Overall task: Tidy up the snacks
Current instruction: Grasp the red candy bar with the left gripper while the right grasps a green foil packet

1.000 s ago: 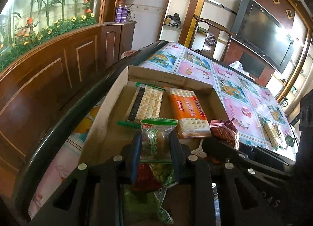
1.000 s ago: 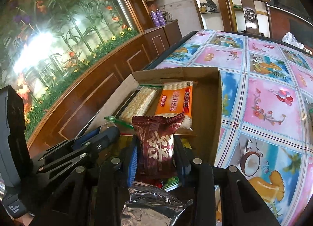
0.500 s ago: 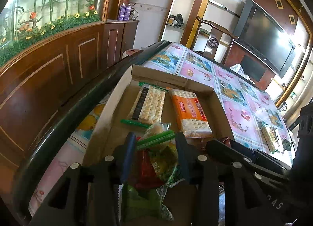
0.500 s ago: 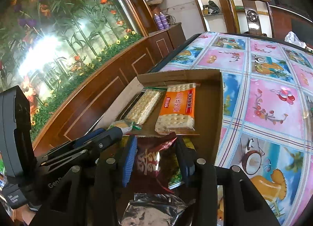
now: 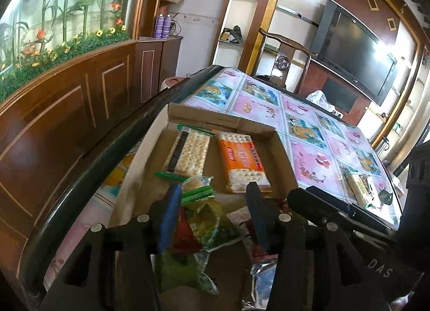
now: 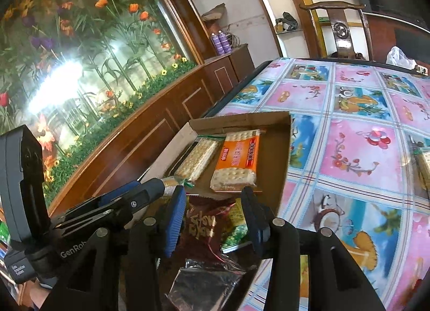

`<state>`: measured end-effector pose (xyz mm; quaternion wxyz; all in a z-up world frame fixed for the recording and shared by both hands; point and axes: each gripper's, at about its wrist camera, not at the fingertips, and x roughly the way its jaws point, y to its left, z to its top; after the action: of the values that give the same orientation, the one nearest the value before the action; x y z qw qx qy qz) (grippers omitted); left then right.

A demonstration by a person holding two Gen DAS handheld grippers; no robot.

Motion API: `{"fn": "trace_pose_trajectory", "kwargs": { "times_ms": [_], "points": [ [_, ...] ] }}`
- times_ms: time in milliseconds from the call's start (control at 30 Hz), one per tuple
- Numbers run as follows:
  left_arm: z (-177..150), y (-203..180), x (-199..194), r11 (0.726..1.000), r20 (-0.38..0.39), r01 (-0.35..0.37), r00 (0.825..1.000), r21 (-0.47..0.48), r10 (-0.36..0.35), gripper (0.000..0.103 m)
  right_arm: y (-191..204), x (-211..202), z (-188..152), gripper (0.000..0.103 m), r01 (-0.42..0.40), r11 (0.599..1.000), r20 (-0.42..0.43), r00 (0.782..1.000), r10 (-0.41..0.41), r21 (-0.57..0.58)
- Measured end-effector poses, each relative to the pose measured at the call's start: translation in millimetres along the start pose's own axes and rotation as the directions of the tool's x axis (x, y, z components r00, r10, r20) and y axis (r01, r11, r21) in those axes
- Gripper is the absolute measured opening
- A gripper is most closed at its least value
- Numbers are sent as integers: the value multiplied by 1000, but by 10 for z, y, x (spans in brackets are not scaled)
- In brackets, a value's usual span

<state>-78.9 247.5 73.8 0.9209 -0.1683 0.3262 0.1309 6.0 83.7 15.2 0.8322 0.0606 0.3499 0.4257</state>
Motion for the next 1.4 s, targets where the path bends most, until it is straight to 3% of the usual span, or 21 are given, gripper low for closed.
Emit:
{"fn": "trace_pose_trajectory", "kwargs": {
  "times_ms": [533,733,867,1000,1100,1200,1300,1400],
  "points": [
    [-87,-666,-94,990,-15,59,998,131,-57,51,-682,-636,21,50,31,991,86,995,-42,133],
    [-222,-1102,-103,970,-48,112,993,217,-104,54,-1159,-1068,-27,50,65,973,132,987,-96,223],
    [-369,-1454,-109,942,-85,179,983,285,-161,57,-1610,-1531,-101,50,111,944,186,967,-174,310],
    [-563,-1893,-71,881,-155,283,958,378,-241,63,-2050,-1954,-219,51,149,897,220,941,-258,416],
    [-715,-2238,-13,821,-223,367,929,438,-297,66,-2320,-2217,-319,51,157,854,235,922,-307,497],
    [-898,-2590,35,733,-276,432,902,526,-333,73,-2465,-2369,-384,52,154,825,241,913,-329,544],
    [-1071,-2848,145,645,-335,472,881,601,-333,73,-2509,-2435,-422,52,144,815,241,914,-327,561],
    [-1224,-2986,316,573,-385,489,872,658,-302,73,-2492,-2480,-430,52,135,818,245,916,-319,558]
  ]
}}
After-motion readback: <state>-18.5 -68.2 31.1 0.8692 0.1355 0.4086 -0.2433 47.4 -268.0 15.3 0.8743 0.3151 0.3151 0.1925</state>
